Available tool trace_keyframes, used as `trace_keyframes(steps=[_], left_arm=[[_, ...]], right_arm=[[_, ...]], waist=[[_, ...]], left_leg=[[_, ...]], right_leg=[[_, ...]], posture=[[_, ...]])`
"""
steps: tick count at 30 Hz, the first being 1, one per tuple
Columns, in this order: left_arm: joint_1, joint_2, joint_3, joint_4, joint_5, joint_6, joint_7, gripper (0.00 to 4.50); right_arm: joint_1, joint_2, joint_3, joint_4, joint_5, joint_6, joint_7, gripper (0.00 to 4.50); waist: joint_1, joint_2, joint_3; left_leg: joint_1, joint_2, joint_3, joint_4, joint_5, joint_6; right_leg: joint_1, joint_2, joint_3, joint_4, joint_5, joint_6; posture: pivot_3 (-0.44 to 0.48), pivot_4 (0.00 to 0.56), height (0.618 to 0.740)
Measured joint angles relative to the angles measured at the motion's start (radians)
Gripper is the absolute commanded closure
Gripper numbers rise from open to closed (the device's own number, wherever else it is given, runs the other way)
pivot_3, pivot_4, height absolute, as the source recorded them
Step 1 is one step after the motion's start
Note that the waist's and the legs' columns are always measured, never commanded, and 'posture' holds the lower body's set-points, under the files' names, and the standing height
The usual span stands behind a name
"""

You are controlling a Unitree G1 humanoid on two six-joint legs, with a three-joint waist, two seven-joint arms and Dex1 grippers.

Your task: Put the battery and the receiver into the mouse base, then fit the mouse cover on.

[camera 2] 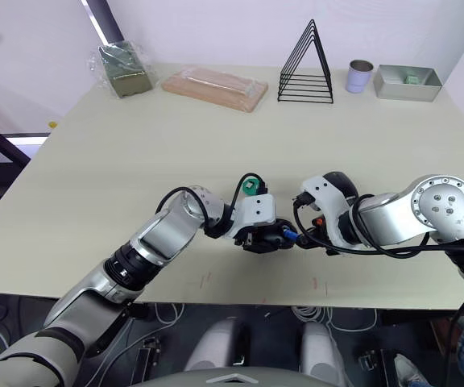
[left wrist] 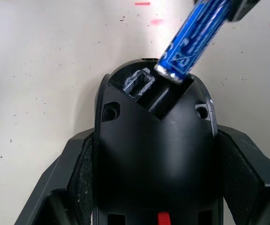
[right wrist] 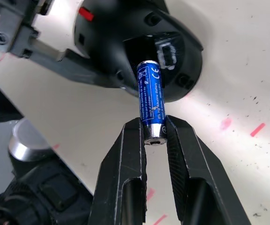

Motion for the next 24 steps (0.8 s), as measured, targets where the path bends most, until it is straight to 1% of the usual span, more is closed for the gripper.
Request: trace_keyframes(steps=[10, 15, 17, 18, 19, 21, 22, 24], left_arm=[[0.001, -0.002, 0.000, -0.001, 0.001, 0.001, 0.000, 1.58], [0.002, -0.006, 0.000, -0.004, 0.003, 0.006, 0.001, 1.58], [0.003, -0.006, 0.000, -0.008, 0.003, 0.011, 0.001, 1.58], [0.003, -0.007, 0.000, -0.009, 0.003, 0.013, 0.001, 1.58], [0.004, -0.007, 0.000, -0.011, 0.003, 0.014, 0.001, 1.58], [0.005, -0.007, 0.000, -0.015, 0.003, 0.019, 0.001, 1.58], [0.006, -0.007, 0.000, -0.017, 0.003, 0.020, 0.001, 1.58], [0.007, -0.007, 0.000, -0.018, 0.003, 0.021, 0.001, 1.58]], right_arm=[[-0.020, 0.027, 0.060, 0.018, -0.001, -0.017, -0.038, 4.36], [-0.042, 0.077, 0.081, 0.060, -0.028, -0.015, -0.047, 4.36], [-0.047, 0.090, 0.081, 0.070, -0.044, -0.005, -0.043, 3.30], [-0.047, 0.093, 0.082, 0.075, -0.053, 0.001, -0.041, 3.00], [-0.047, 0.097, 0.084, 0.083, -0.068, 0.007, -0.039, 2.55], [-0.047, 0.111, 0.084, 0.101, -0.096, 0.020, -0.032, 1.51], [-0.047, 0.118, 0.084, 0.110, -0.108, 0.024, -0.028, 0.92], [-0.047, 0.128, 0.078, 0.111, -0.127, 0.026, -0.014, 0.05]], waist=[[0.000, 0.000, 0.000], [0.001, 0.000, 0.000], [0.000, 0.001, 0.000], [0.000, 0.000, 0.000], [0.001, 0.000, 0.000], [0.000, 0.000, 0.000], [0.000, 0.001, 0.000], [0.000, 0.001, 0.000]], left_leg=[[-0.001, 0.000, 0.000, 0.000, 0.000, 0.001], [-0.001, 0.000, 0.000, 0.000, -0.001, 0.002], [-0.001, 0.000, 0.000, 0.000, -0.001, 0.002], [-0.001, 0.000, 0.000, -0.001, -0.001, 0.003], [-0.002, 0.000, 0.000, -0.001, -0.002, 0.003], [-0.004, 0.000, 0.000, -0.001, -0.002, 0.003], [-0.004, 0.000, 0.000, -0.001, -0.002, 0.003], [-0.005, 0.000, -0.001, -0.001, -0.002, 0.003]], right_leg=[[0.000, -0.001, -0.001, -0.001, 0.000, 0.000], [0.000, -0.001, -0.001, -0.003, 0.000, 0.000], [0.000, -0.002, -0.001, -0.004, 0.000, 0.000], [0.000, -0.002, -0.001, -0.005, 0.000, 0.000], [0.000, -0.002, -0.002, -0.005, 0.000, 0.000], [-0.001, -0.002, -0.002, -0.005, 0.000, 0.000], [-0.001, -0.002, -0.002, -0.005, 0.000, 0.000], [-0.003, -0.002, -0.002, -0.005, 0.000, 0.000]], posture=[[0.000, 0.150, 0.740], [0.000, 0.150, 0.740], [0.000, 0.150, 0.740], [0.000, 0.150, 0.740], [0.000, 0.150, 0.740], [0.000, 0.150, 0.740], [0.000, 0.150, 0.740], [0.000, 0.150, 0.740]])
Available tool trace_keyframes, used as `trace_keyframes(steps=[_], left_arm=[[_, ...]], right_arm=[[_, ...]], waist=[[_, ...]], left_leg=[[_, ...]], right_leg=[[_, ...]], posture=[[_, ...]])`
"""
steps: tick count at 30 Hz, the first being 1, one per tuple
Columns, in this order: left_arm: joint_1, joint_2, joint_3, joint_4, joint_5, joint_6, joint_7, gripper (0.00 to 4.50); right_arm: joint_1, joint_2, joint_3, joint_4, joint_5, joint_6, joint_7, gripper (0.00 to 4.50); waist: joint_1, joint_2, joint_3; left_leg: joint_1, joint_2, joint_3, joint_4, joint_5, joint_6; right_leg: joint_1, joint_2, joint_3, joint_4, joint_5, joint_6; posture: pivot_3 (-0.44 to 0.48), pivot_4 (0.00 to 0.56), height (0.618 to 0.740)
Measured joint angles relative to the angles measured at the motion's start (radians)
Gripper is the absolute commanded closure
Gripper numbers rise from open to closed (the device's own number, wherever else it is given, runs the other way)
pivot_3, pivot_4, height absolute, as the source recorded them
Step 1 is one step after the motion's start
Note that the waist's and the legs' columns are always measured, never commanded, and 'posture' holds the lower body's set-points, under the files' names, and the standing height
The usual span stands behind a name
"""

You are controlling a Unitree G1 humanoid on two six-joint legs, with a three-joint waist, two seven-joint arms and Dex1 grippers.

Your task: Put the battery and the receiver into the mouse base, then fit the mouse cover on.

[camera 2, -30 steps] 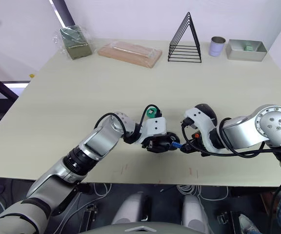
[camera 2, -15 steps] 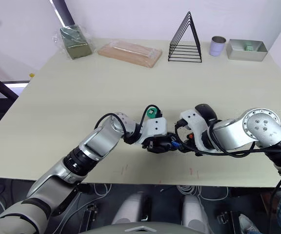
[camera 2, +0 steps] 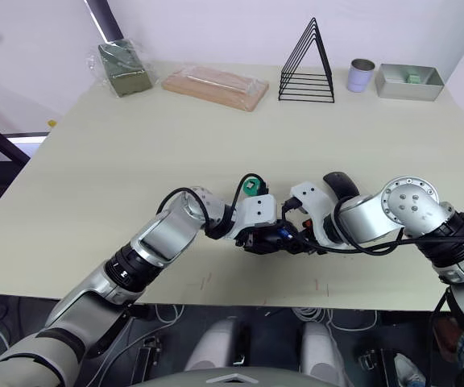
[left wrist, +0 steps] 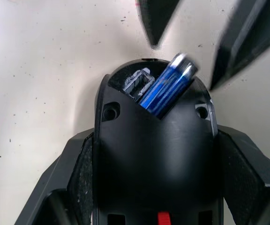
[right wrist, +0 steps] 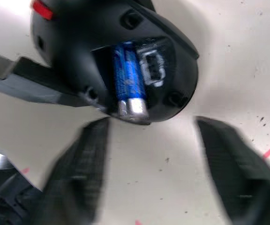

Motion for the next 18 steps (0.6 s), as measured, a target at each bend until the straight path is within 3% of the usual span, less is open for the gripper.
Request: trace_keyframes(steps=[3, 9, 13, 15, 18], left_arm=[[0.002, -0.003, 0.001, -0.002, 0.000, 0.000, 0.001, 1.58], [0.008, -0.008, 0.003, -0.004, -0.001, 0.000, 0.003, 1.58], [0.008, -0.007, 0.003, -0.005, 0.000, 0.001, 0.005, 1.58], [0.006, -0.008, 0.002, -0.004, 0.000, 0.001, 0.006, 1.58], [0.003, -0.003, 0.002, -0.002, 0.001, 0.006, 0.006, 1.58]], right_arm=[[0.005, -0.013, -0.021, -0.013, -0.011, 0.006, 0.026, 0.05], [0.134, -0.180, -0.158, -0.236, -0.135, 0.020, 0.171, 0.05], [0.305, -0.229, -0.244, -0.419, -0.312, -0.048, 0.326, 0.05], [0.478, -0.226, -0.324, -0.521, -0.460, -0.182, 0.457, 0.05], [0.596, -0.228, -0.382, -0.579, -0.601, -0.294, 0.571, 0.05]], waist=[[0.001, 0.000, 0.000], [0.006, 0.001, -0.001], [0.006, 0.001, -0.001], [0.007, 0.001, -0.001], [0.001, 0.001, -0.001]], left_leg=[[-0.002, 0.000, -0.001, 0.000, 0.000, 0.000], [-0.007, -0.001, -0.005, 0.000, 0.000, 0.001], [-0.006, -0.001, -0.007, 0.001, 0.000, 0.001], [-0.006, -0.001, -0.007, 0.002, 0.000, 0.001], [-0.005, -0.001, -0.006, 0.003, 0.000, 0.001]], right_leg=[[-0.001, 0.000, -0.001, 0.000, 0.000, 0.000], [-0.002, 0.000, -0.005, -0.003, 0.000, 0.000], [-0.001, 0.001, -0.007, -0.003, 0.000, 0.001], [-0.001, 0.001, -0.008, -0.003, 0.000, 0.001], [-0.001, 0.002, -0.006, -0.002, 0.001, 0.003]], posture=[[0.000, 0.150, 0.740], [0.000, 0.150, 0.740], [0.000, 0.150, 0.740], [0.000, 0.150, 0.740], [0.000, 0.150, 0.740]])
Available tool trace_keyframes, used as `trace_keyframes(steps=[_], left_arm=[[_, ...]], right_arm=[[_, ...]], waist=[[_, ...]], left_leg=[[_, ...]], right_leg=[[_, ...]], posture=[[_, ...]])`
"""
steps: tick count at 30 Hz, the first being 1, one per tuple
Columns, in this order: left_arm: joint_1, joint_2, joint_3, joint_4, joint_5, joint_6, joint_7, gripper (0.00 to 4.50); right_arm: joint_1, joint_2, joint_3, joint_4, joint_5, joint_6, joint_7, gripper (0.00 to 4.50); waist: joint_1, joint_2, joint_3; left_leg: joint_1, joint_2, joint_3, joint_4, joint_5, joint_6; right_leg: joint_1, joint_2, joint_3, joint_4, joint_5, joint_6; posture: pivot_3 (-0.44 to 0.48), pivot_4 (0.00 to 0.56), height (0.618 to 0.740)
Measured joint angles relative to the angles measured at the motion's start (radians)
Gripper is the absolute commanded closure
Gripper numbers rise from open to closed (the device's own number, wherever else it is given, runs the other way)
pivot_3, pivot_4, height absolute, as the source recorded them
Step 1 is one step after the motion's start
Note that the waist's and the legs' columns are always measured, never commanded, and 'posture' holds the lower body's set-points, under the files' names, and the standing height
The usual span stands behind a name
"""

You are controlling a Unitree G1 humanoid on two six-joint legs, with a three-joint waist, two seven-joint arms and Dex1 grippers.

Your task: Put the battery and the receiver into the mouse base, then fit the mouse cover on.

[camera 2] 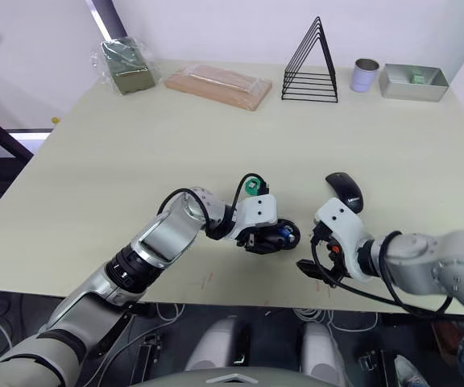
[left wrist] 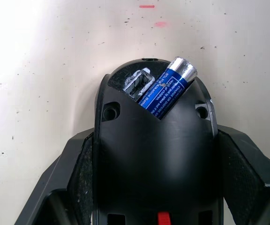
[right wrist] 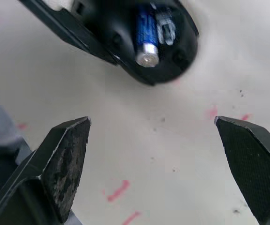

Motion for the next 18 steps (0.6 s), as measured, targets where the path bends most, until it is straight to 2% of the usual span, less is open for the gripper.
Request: trace_keyframes(steps=[2, 4, 6, 7, 8, 11, 15, 16, 17, 18], left_arm=[[-0.005, -0.003, -0.003, 0.000, 0.002, 0.002, 0.001, 1.58], [-0.007, 0.001, -0.003, -0.001, 0.001, 0.004, -0.003, 1.58], [-0.009, 0.003, -0.003, 0.001, 0.002, 0.008, -0.006, 1.58], [-0.009, 0.005, -0.004, 0.001, 0.005, 0.011, -0.006, 1.58], [-0.009, 0.005, -0.004, 0.001, 0.005, 0.012, -0.006, 1.58], [-0.010, 0.004, -0.007, 0.001, 0.006, 0.013, -0.006, 1.58], [-0.010, 0.005, -0.008, 0.001, 0.006, 0.012, -0.007, 1.58], [-0.011, 0.005, -0.009, 0.002, 0.006, 0.012, -0.009, 1.58], [-0.011, 0.005, -0.010, 0.002, 0.006, 0.012, -0.009, 1.58], [-0.011, 0.005, -0.011, 0.002, 0.006, 0.012, -0.010, 1.58]], right_arm=[[0.153, 0.036, -0.067, -0.036, -0.139, -0.149, 0.095, 0.05], [0.224, 0.054, -0.078, -0.045, -0.187, -0.210, 0.168, 0.05], [0.270, 0.059, -0.080, -0.050, -0.245, -0.263, 0.223, 0.05], [0.320, 0.127, -0.090, -0.043, -0.322, -0.348, 0.269, 0.05], [0.320, 0.131, -0.090, -0.043, -0.324, -0.351, 0.270, 0.05], [0.351, 0.246, -0.106, -0.024, -0.382, -0.440, 0.306, 0.05], [0.353, 0.344, -0.070, 0.051, -0.508, -0.535, 0.353, 1.26], [0.357, 0.372, -0.041, 0.083, -0.554, -0.570, 0.378, 1.87], [0.358, 0.378, -0.038, 0.087, -0.559, -0.575, 0.380, 2.02], [0.358, 0.393, -0.027, 0.102, -0.580, -0.592, 0.391, 2.42]], waist=[[0.006, -0.002, -0.001], [0.003, -0.002, -0.001], [0.000, -0.001, -0.001], [-0.002, -0.002, -0.001], [-0.002, -0.002, -0.001], [-0.001, -0.002, -0.001], [-0.001, -0.002, -0.001], [-0.001, -0.002, -0.001], [-0.001, -0.002, -0.001], [-0.001, -0.002, -0.001]], left_leg=[[0.000, 0.000, -0.002, 0.000, 0.000, 0.000], [0.000, 0.000, -0.001, 0.000, 0.000, 0.000], [0.000, 0.000, 0.000, 0.000, 0.000, 0.000], [0.001, 0.000, 0.001, 0.000, 0.000, 0.000], [0.001, 0.000, 0.001, 0.000, 0.000, 0.000], [0.002, 0.000, 0.001, 0.000, 0.000, 0.000], [0.003, -0.001, 0.003, 0.000, 0.000, 0.000], [0.003, -0.001, 0.003, 0.000, 0.000, 0.000], [0.003, -0.001, 0.003, 0.000, 0.000, 0.000], [0.003, -0.001, 0.004, 0.000, 0.000, 0.000]], right_leg=[[0.000, 0.001, -0.001, 0.000, 0.000, 0.001], [0.000, 0.001, 0.000, 0.000, 0.000, 0.001], [0.000, 0.001, 0.001, 0.000, 0.000, 0.001], [0.000, 0.001, 0.001, 0.001, -0.001, 0.003], [0.000, 0.002, 0.001, 0.001, -0.001, 0.003], [0.000, 0.003, 0.003, 0.001, -0.001, 0.003], [0.000, 0.003, 0.004, 0.001, -0.001, 0.002], [0.000, 0.003, 0.004, 0.001, 0.000, 0.002], [0.000, 0.003, 0.004, 0.001, 0.000, 0.002], [0.000, 0.003, 0.005, 0.001, 0.000, 0.001]], posture=[[0.000, 0.150, 0.740], [0.000, 0.150, 0.740], [0.000, 0.150, 0.740], [0.000, 0.150, 0.740], [0.000, 0.150, 0.740], [0.000, 0.150, 0.740], [0.000, 0.150, 0.740], [0.000, 0.150, 0.740], [0.000, 0.150, 0.740], [0.000, 0.150, 0.740]])
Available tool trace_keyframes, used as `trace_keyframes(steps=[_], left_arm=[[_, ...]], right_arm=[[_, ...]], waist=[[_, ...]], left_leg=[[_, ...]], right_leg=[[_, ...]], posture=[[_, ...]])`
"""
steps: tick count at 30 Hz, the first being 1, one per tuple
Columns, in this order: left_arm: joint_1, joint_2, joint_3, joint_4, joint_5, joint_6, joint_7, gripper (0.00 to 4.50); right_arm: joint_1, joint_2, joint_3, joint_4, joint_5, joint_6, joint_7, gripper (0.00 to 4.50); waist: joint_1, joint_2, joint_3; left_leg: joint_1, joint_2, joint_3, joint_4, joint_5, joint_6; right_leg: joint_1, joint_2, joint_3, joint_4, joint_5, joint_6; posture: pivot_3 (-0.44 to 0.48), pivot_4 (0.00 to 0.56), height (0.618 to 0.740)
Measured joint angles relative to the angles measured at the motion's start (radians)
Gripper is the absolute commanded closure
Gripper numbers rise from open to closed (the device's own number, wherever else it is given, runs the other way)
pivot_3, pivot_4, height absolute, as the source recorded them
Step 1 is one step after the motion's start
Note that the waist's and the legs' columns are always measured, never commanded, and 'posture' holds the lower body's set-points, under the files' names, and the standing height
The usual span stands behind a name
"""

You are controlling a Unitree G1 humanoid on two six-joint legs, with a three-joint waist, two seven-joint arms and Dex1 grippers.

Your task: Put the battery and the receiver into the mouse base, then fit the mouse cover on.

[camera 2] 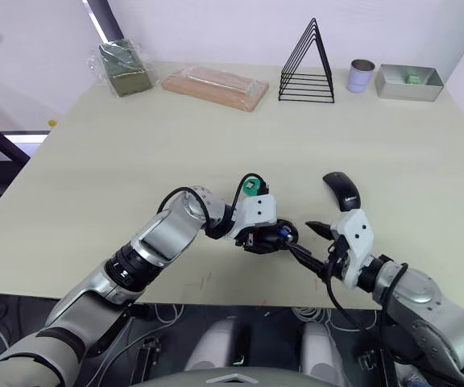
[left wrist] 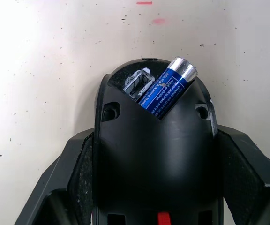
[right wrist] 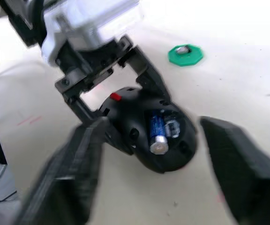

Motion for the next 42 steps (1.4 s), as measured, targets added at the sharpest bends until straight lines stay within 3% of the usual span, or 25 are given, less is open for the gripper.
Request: trace_keyframes(steps=[4, 5, 18, 42], left_arm=[[-0.003, 0.000, -0.001, 0.007, 0.000, 0.000, -0.005, 1.58], [-0.004, -0.001, -0.002, 0.008, 0.000, 0.000, -0.006, 1.58], [-0.006, -0.003, -0.004, 0.015, 0.002, 0.002, -0.004, 1.58], [-0.006, -0.002, -0.005, 0.020, 0.002, 0.017, 0.004, 1.58]], right_arm=[[-0.013, 0.118, 0.058, 0.104, -0.124, -0.139, 0.056, 4.34], [-0.014, 0.132, 0.063, 0.123, -0.141, -0.157, 0.064, 4.43], [-0.025, 0.273, 0.065, 0.263, -0.246, -0.278, 0.126, 4.43], [-0.051, 0.391, 0.071, 0.498, -0.342, -0.451, 0.177, 4.43]], waist=[[0.000, 0.000, 0.000], [0.000, 0.000, 0.000], [0.000, 0.000, 0.000], [-0.002, -0.001, -0.003]], left_leg=[[0.001, 0.000, 0.001, 0.000, 0.000, 0.000], [0.002, 0.000, 0.001, 0.000, 0.000, 0.000], [0.008, 0.000, 0.004, -0.001, 0.000, 0.000], [0.014, 0.001, 0.005, -0.001, 0.000, 0.000]], right_leg=[[0.000, 0.001, 0.001, 0.001, 0.000, 0.000], [0.000, 0.001, 0.002, 0.001, 0.000, 0.000], [0.004, 0.001, 0.005, 0.002, 0.000, 0.000], [0.007, 0.002, 0.007, 0.005, 0.000, -0.001]], posture=[[0.000, 0.150, 0.740], [0.000, 0.150, 0.740], [0.000, 0.150, 0.740], [0.000, 0.150, 0.740]])
